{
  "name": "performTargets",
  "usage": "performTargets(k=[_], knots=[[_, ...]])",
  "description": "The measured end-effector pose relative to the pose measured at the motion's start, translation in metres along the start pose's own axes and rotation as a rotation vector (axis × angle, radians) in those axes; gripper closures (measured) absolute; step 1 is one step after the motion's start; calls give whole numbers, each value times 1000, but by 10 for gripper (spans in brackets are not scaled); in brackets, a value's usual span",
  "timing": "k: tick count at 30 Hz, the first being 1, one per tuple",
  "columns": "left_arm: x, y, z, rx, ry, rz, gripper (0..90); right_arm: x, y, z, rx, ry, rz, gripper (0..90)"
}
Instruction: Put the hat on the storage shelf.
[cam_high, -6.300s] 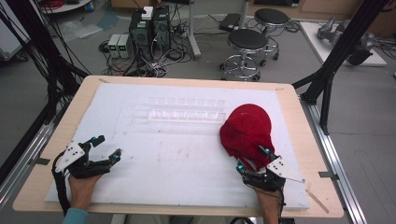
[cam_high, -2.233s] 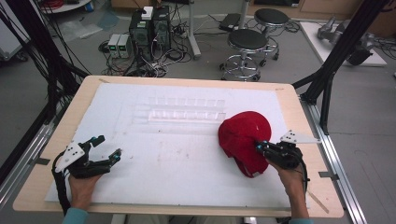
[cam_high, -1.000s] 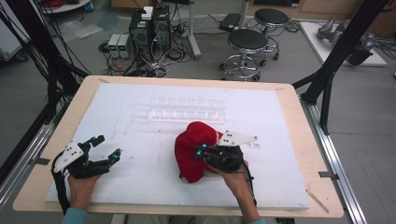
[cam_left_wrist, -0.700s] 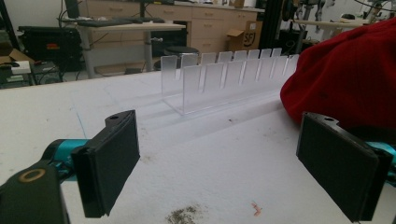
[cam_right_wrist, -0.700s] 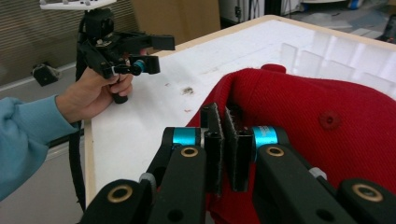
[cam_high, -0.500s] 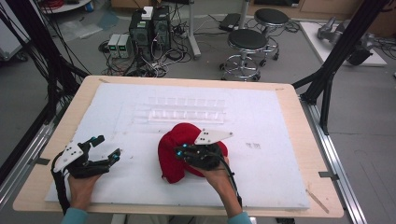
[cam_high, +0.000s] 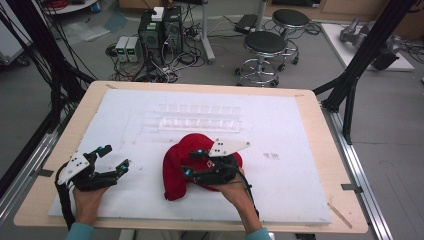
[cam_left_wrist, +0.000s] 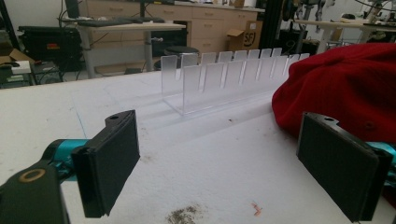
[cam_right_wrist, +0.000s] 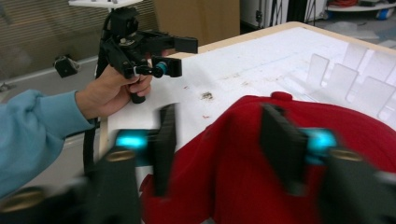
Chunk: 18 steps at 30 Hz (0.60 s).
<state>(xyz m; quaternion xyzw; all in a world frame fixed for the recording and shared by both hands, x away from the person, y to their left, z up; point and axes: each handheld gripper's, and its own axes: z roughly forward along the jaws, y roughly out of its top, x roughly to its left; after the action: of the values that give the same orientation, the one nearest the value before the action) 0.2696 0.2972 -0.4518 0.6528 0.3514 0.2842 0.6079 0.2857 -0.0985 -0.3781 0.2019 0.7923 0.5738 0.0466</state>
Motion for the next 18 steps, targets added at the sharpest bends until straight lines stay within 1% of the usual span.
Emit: performTargets(k=[2, 3, 4, 5, 6, 7, 8, 11, 12, 13, 15, 17, 18], knots=[[0, 0, 0, 0, 0, 0, 136, 0, 0, -1, -5, -14, -4, 215], [0, 0, 0, 0, 0, 0, 136, -1, 1, 0, -6, -30, -3, 146], [0, 0, 0, 1, 0, 0, 136, -1, 2, -1, 4, -47, -16, 104], [0, 0, 0, 0, 0, -1, 136, -1, 2, -1, 4, -47, -16, 104], [0, 0, 0, 1, -1, 0, 136, -1, 4, -1, 14, -54, -54, 95], [0, 0, 0, 0, -2, -2, 136, -1, 5, -1, 13, -53, -61, 40], [0, 0, 0, 0, -2, -2, 136, -1, 6, -1, 13, -59, -68, 4], [0, 0, 0, -1, -2, -2, 136, -2, 10, -2, 30, -63, -95, 4], [0, 0, 0, -1, -2, -2, 136, -3, 10, -3, 24, -65, -97, 4], [0, 0, 0, -1, -2, -2, 136, -4, 11, -4, 27, -57, -97, 4], [1, 0, 0, -1, -3, -3, 136, -6, 11, -5, 40, -65, -104, 4], [0, 0, 0, -4, -2, -5, 136, -9, 10, -7, 50, -71, -99, 4], [1, 0, 0, -2, -3, -3, 136, -11, 10, -8, 52, -71, -106, 5]])
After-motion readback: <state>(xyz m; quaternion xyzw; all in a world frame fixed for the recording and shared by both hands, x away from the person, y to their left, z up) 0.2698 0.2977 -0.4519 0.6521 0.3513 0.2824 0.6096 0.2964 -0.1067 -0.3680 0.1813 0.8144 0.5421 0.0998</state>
